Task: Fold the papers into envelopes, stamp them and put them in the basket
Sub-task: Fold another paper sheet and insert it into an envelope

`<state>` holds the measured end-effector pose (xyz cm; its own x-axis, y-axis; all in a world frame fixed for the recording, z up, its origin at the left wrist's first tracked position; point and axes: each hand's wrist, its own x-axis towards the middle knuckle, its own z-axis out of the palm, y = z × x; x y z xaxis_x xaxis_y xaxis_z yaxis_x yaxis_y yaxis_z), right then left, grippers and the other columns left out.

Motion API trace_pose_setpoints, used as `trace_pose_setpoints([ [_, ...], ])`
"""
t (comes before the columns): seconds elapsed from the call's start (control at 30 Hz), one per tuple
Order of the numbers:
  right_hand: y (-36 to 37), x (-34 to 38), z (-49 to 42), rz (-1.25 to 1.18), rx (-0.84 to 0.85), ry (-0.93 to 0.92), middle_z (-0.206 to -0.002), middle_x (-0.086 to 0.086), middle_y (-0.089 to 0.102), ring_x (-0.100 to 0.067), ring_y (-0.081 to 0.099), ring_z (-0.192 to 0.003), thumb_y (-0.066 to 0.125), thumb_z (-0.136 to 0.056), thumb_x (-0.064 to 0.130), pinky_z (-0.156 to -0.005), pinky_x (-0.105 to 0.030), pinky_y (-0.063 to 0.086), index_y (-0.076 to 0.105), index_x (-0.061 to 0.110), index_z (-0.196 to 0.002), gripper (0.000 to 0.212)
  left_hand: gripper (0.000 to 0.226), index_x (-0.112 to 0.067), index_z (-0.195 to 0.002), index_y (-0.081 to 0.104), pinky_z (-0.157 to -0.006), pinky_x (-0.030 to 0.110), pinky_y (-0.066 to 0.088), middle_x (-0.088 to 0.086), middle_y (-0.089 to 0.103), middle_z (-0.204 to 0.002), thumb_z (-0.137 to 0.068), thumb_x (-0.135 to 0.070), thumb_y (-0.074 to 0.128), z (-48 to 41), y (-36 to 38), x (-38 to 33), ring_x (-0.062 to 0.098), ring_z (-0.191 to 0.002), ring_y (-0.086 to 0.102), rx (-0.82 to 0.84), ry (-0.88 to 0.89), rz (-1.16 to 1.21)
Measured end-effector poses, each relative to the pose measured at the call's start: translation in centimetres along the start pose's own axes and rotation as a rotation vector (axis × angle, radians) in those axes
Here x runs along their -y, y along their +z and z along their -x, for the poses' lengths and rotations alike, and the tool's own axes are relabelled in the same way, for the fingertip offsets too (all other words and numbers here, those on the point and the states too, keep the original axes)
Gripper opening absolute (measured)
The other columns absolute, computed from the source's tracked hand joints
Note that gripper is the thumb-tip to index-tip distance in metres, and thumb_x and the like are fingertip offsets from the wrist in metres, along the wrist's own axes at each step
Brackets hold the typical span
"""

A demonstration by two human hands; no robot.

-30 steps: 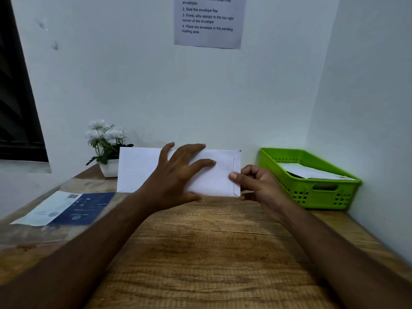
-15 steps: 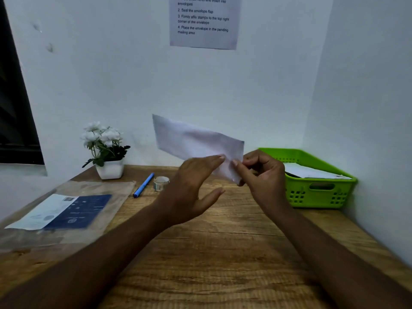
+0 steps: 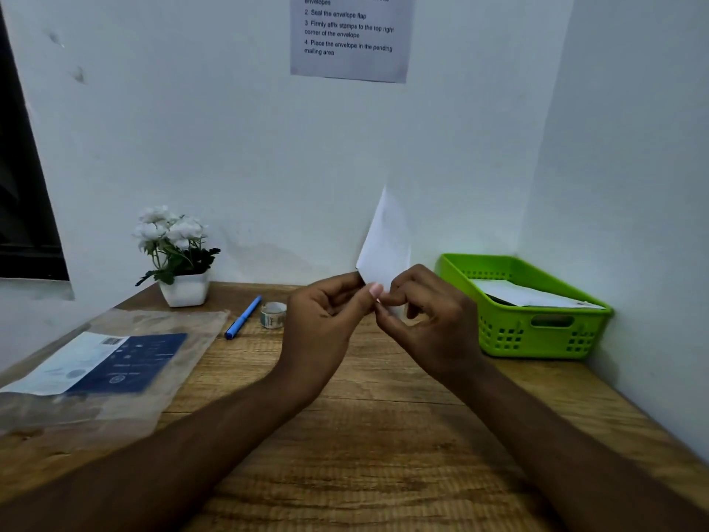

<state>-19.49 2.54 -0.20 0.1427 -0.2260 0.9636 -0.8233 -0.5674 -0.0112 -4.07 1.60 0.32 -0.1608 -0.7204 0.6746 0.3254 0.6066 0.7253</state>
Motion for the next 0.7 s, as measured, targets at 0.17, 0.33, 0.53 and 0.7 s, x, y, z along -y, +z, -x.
trace_pose_setpoints([
  [0.17, 0.5, 0.8, 0.1, 0.083, 0.023, -0.090, -0.077, 0.002, 0.065, -0.008, 0.053, -0.058, 0.075, -0.084, 0.025, -0.048, -0.030, 0.042, 0.073, 0.012, -0.079, 0.014, 0.012, 0.002, -0.092, 0.071, -0.069, 0.029, 0.058, 0.011, 0.074, -0.079, -0.083, -0.005, 0.069, -0.5, -0.7, 0.5, 0.024, -0.078, 0.073, -0.097, -0.052, 0.008],
  [0.33, 0.9, 1.2, 0.2, 0.105, 0.133, -0.119, -0.085, 0.001, 0.064, -0.013, 0.059, -0.067, 0.072, -0.086, 0.031, -0.053, -0.025, 0.041, 0.076, 0.014, -0.095, 0.020, 0.007, 0.000, -0.090, 0.070, -0.060, 0.028, 0.057, 0.010, 0.074, -0.074, -0.084, -0.002, 0.067, -1.1, -1.4, 1.1, 0.022, -0.071, 0.072, -0.168, -0.099, -0.026],
  [0.53, 0.4, 0.0, -0.3, 0.161, 0.143, -0.039, -0.091, 0.003, 0.062, -0.015, 0.058, -0.078, 0.069, -0.086, 0.030, -0.065, -0.034, 0.040, 0.076, 0.022, -0.094, 0.013, 0.017, -0.003, -0.104, 0.068, -0.059, 0.030, 0.058, 0.009, 0.074, -0.091, -0.088, -0.005, 0.064, -2.9, -3.1, 1.4, 0.020, -0.079, 0.072, -0.219, -0.136, -0.067],
  [0.7, -1.1, -3.0, -0.5, 0.266, 0.102, 0.133, -0.105, 0.004, 0.061, -0.016, 0.058, -0.090, 0.062, -0.082, 0.031, -0.079, -0.037, 0.040, 0.074, 0.028, -0.096, 0.019, 0.016, -0.014, -0.104, 0.067, -0.061, 0.030, 0.058, 0.005, 0.072, -0.095, -0.091, -0.007, 0.061, -4.3, -5.4, 1.9, 0.017, -0.083, 0.069, -0.247, -0.127, -0.160],
])
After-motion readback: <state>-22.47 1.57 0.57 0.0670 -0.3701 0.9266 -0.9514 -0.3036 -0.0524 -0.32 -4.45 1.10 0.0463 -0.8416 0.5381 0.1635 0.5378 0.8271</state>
